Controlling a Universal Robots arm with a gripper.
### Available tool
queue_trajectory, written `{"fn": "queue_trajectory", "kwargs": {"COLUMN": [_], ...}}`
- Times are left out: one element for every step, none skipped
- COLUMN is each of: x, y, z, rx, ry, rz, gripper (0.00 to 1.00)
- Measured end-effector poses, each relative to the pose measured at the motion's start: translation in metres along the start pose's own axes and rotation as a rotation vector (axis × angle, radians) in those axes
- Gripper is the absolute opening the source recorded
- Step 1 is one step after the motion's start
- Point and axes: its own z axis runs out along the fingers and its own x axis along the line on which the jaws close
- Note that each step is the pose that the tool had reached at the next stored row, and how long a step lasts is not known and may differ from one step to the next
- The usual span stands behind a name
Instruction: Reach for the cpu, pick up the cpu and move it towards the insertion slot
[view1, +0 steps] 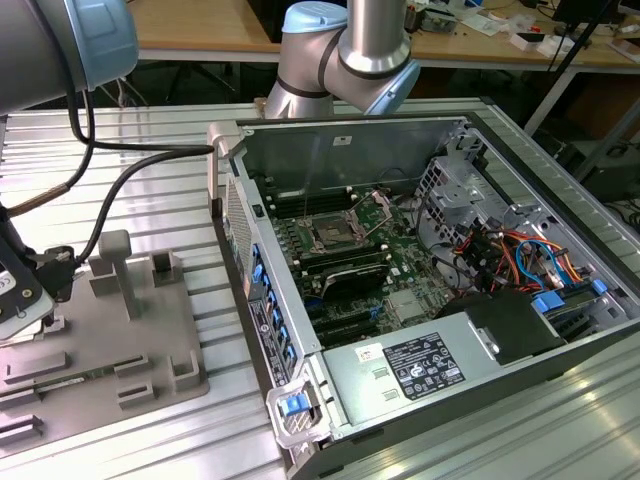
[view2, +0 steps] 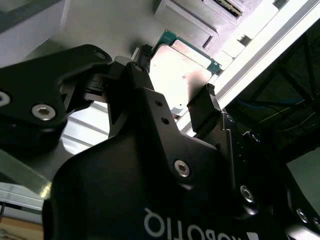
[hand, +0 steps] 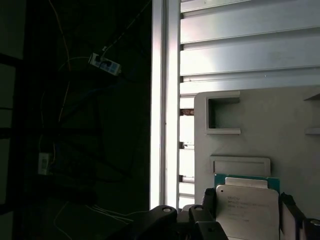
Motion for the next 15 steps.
{"fn": "queue_trajectory", "kwargs": {"x": [0.0000,0.0000,0.0000,0.0000,0.0001,0.0001,0.0001,0.0001,0.0001,0.0001,0.0001,0.0001,0.0001,0.0001,0.0002], "y": [0.0000,0.0000,0.0001,0.0001,0.0001,0.0001,0.0002,0.0002,0.0002,0.0002,0.0003,0.0003,0.0003,0.0003,0.0003], "z": [-0.0005,-0.0011,-0.0015,-0.0021,-0.0026,-0.0034,-0.0040,-0.0047,-0.0051,-0.0055,-0.0060,-0.0064,-0.0068,-0.0071,-0.0077], "rx": [0.0000,0.0000,0.0000,0.0000,0.0000,0.0000,0.0000,0.0000,0.0000,0.0000,0.0000,0.0000,0.0000,0.0000,0.0000], "ry": [0.0001,0.0001,0.0001,0.0000,0.0001,0.0001,0.0001,0.0001,0.0001,0.0000,0.0001,0.0001,0.0001,0.0000,0.0001], "rz": [0.000,0.000,0.000,0.000,0.000,0.000,0.000,0.000,0.000,0.000,0.000,0.000,0.000,0.000,0.000], "gripper": [0.55,0.55,0.55,0.55,0.55,0.55,0.55,0.55,0.55,0.55,0.55,0.55,0.55,0.55,0.55]}}
